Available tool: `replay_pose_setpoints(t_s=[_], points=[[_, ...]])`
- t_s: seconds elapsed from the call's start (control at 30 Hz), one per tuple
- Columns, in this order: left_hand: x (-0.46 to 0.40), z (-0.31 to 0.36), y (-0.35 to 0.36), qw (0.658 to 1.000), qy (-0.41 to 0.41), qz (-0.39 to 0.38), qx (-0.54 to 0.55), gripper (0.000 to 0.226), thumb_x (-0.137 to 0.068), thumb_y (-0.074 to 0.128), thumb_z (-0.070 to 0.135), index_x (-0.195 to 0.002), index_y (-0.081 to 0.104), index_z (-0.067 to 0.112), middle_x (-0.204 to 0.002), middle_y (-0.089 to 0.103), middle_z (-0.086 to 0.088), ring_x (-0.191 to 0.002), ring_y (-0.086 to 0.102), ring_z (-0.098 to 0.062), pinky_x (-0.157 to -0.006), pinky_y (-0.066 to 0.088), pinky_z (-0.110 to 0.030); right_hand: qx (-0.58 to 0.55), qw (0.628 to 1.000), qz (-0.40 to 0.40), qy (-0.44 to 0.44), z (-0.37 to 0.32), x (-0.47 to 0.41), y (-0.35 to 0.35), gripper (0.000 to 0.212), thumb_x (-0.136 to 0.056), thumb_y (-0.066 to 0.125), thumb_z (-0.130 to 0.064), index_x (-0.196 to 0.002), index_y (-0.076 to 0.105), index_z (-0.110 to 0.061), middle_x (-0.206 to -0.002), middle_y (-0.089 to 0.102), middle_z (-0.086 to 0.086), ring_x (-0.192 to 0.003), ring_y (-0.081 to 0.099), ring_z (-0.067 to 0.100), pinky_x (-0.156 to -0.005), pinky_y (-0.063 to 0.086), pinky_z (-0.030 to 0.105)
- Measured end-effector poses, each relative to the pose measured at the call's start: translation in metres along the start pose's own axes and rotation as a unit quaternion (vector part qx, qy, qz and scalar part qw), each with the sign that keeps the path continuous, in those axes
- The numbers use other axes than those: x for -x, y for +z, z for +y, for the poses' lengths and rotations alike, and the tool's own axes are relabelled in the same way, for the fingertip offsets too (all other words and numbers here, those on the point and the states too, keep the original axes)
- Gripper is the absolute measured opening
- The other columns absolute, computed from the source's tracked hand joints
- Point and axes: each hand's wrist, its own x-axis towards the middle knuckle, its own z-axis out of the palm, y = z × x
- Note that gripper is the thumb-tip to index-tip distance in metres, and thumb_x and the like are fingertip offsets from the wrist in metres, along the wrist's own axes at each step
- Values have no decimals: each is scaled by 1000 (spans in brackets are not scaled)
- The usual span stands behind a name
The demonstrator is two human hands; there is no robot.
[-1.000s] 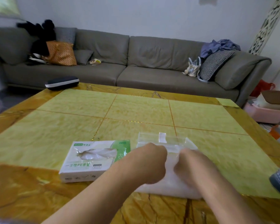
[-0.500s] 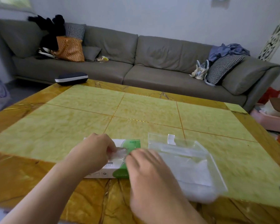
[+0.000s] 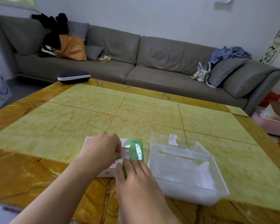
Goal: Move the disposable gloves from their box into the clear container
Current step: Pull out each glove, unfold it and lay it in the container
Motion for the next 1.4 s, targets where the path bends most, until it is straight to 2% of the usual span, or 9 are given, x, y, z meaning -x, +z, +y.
replay_pose_setpoints(t_s=[0.1,0.23,0.37,0.7,0.83,0.97,1.1,1.23,1.4], points=[[1,1,0,1000,12,11,10,13,-87,75,41,-78,71,32,-74,66,14,-69,64,-5,-60,55,-28,9,1000,-26,11,-2,-1,0,62,-44,84,-27,-103,80,-9,-105,78,14,-95,76,28,-91,61,39],[6,-2,-5,999,27,5,25,9,-91,69,37,-83,66,35,-83,66,17,-77,64,-5,-65,57,-29,13,1000,-14,1,-1,-1,-3,46,-63,58,-18,-103,80,-9,-103,78,14,-94,76,27,-89,62,40],[9,-4,-15,998,36,23,50,18,-96,65,35,-81,55,34,-89,60,18,-75,60,-4,-66,56,-33,16,999,-46,-23,2,3,-11,69,-44,82,-37,-108,78,-11,-108,77,10,-97,76,24,-88,62,36],[10,-10,-16,997,31,5,63,19,-98,66,31,-83,55,35,-84,65,16,-76,64,-7,-71,60,-37,23,997,-63,-39,4,4,-21,91,-30,85,-40,-113,74,-6,-110,74,14,-96,74,28,-84,62,37],[9,-14,-21,995,-15,59,79,23,-94,65,16,-78,58,32,-77,65,15,-68,63,-7,-60,58,-34,26,995,-76,-61,7,6,-20,95,-48,88,-32,-133,60,1,-135,63,25,-121,65,38,-104,53,46],[9,-11,-31,985,-32,101,136,17,-101,60,20,-87,56,27,-79,64,7,-68,60,-14,-56,47,-32,29,994,-72,-82,7,5,-32,91,-79,76,-19,-154,30,4,-160,32,29,-148,35,43,-124,27,50],[7,-15,-38,949,-73,138,275,14,-104,57,20,-90,57,21,-78,72,2,-56,55,-15,-51,40,-27,25,994,-66,-84,6,4,-34,86,-80,73,-18,-153,33,5,-158,36,29,-146,38,44,-123,29,51],[10,-13,-40,930,-17,105,353,11,-104,58,19,-93,58,17,-75,76,4,-42,40,-9,-43,36,-22,6,994,-71,-81,5,5,-39,84,-86,67,-15,-156,25,4,-163,26,29,-151,28,44,-126,20,50],[25,13,-59,781,36,202,590,10,-101,62,13,-104,61,4,-80,73,-7,-68,61,-29,-71,55,-37,-28,995,-69,-60,1,5,-41,78,-89,64,-14,-156,28,2,-161,26,22,-151,26,39,-126,18,45]])
